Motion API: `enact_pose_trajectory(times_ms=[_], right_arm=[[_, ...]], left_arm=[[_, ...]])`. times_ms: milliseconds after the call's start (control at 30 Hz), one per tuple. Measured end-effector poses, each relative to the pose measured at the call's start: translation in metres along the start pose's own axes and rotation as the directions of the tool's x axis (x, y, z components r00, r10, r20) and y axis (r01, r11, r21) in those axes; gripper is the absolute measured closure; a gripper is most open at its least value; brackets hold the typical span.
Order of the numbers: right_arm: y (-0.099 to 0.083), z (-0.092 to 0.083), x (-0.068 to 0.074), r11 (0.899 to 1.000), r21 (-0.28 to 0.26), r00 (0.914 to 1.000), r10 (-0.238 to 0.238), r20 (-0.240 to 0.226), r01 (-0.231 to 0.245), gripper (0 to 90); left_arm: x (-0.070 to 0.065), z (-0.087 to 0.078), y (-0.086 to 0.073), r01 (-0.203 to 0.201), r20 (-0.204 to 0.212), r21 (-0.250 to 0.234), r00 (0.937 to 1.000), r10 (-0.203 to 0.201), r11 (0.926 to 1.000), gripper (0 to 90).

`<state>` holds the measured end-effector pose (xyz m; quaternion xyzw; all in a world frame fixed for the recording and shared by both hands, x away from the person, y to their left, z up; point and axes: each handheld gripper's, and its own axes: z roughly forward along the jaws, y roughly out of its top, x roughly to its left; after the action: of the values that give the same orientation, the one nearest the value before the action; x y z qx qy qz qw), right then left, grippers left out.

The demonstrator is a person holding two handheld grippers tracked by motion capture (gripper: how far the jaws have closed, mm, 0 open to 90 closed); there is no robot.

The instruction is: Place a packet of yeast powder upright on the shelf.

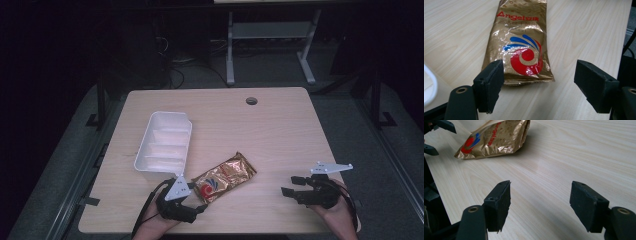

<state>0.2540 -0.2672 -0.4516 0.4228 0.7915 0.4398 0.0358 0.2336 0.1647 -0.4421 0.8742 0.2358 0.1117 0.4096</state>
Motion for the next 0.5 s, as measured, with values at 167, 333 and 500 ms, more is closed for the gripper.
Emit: enact_pose_trajectory(times_ms=[167, 333, 500], right_arm=[[0.002, -0.001, -0.002, 1.0, -0.014, 1.0, -0.004, -0.003, 0.004, 32.3], [0.007, -0.003, -0.004, 0.999, -0.032, 1.0, 0.005, -0.004, -0.005, 31.6], [0.017, -0.004, -0.007, 0.999, -0.043, 0.9998, 0.018, -0.009, -0.019, 30.8]], left_arm=[[0.004, 0.002, 0.003, 0.022, 0.006, -0.008, 0.9997, -0.022, 0.9997, 24.0], [0.004, 0.008, 0.015, 0.017, 0.026, -0.005, 0.9995, -0.016, 0.9999, 26.1], [0.008, 0.014, 0.022, 0.023, 0.031, 0.014, 0.9993, -0.023, 0.9996, 30.4]])
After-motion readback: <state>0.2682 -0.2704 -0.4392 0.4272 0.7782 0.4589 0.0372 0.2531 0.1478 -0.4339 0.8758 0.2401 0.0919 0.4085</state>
